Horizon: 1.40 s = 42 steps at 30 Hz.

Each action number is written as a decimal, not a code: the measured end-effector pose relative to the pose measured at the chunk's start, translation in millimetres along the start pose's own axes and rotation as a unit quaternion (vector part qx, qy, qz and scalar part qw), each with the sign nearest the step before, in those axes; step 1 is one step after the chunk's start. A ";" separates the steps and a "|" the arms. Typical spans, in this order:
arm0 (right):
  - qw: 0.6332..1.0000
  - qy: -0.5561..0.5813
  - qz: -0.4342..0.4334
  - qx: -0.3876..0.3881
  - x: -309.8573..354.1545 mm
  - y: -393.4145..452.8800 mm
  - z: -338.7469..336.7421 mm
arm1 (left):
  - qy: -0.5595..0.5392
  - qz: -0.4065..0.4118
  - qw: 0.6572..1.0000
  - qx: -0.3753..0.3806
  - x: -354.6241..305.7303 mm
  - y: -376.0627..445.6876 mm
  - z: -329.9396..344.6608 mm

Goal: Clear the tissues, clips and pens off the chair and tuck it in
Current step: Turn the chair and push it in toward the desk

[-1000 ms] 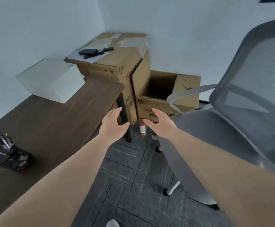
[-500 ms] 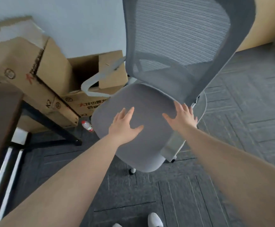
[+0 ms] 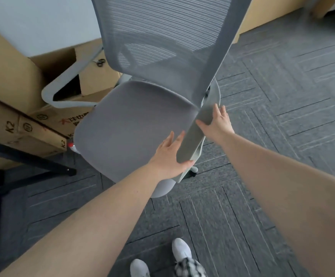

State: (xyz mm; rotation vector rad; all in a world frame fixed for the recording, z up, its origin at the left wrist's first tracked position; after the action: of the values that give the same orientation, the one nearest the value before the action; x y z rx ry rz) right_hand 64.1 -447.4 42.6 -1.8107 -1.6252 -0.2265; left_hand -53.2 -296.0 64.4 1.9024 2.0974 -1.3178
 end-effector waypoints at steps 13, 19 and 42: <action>1.000 -0.006 -0.015 0.007 -1.2 -10.3 16.1 | 0.062 0.006 0.998 -0.015 11.5 -14.5 15.4; 1.000 0.012 0.007 -0.001 1.3 -46.4 35.5 | 0.087 0.022 0.995 -0.032 37.9 -36.2 12.4; 0.999 -0.002 0.034 -0.020 21.1 -309.2 176.6 | 0.147 0.041 0.988 0.000 211.9 -244.0 57.8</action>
State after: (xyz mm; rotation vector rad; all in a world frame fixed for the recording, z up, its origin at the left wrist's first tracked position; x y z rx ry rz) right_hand -273.3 -331.6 35.2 -1.8945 -1.5676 -0.2261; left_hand -338.3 -133.8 51.1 2.2779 2.1100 -1.0774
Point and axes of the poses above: each hand's wrist, its own y-axis towards the middle knuckle, its own z-axis out of the palm, x = y × z, the point moved 6 cm from there along y, towards the middle knuckle, and after that the axes turned 1 degree about -z, right-handed, at the moved point
